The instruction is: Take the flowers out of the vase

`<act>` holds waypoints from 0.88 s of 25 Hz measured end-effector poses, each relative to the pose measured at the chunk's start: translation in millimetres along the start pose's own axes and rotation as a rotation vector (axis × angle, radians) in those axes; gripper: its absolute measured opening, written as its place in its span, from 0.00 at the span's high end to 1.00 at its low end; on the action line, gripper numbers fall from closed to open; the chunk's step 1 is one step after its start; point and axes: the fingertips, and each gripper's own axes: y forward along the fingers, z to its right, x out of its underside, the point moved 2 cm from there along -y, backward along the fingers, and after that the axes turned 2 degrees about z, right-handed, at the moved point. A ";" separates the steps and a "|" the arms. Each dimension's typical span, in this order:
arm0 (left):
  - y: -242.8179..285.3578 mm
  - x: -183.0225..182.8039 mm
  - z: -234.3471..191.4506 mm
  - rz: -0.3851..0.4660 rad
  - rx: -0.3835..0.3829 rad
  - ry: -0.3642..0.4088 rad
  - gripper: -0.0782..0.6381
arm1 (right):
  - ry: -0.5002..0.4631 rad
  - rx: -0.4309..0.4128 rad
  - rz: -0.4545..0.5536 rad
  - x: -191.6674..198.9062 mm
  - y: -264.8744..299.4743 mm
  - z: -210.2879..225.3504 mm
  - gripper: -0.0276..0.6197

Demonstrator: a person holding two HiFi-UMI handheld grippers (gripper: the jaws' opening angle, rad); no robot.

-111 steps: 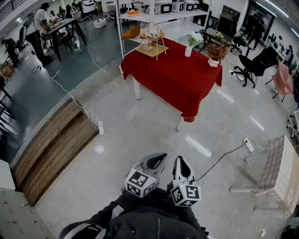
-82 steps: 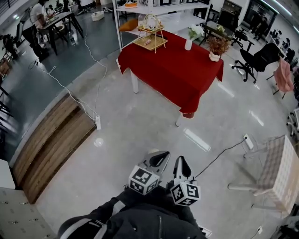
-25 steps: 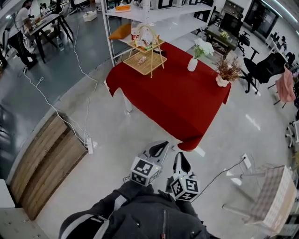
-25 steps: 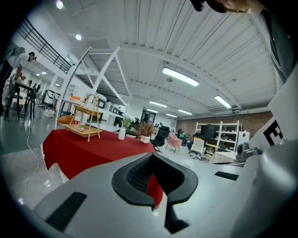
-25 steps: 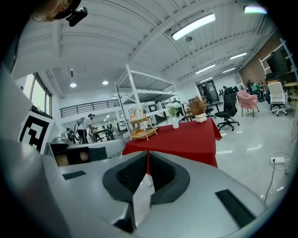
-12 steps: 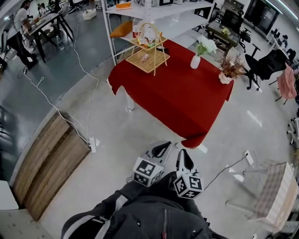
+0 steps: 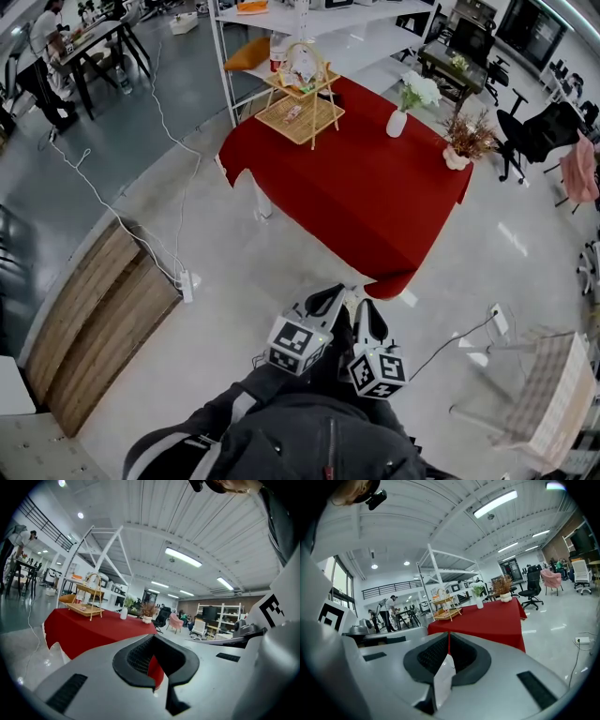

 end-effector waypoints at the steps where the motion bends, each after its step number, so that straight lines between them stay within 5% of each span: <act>1: 2.5 -0.5 0.4 0.001 -0.001 0.000 0.88 | 0.000 -0.001 0.001 -1.5 1.7 2.4 0.93; 22: 98.5 -23.5 -34.3 -0.012 -0.019 0.018 0.88 | 0.022 -0.035 0.003 -41.5 93.7 55.7 0.93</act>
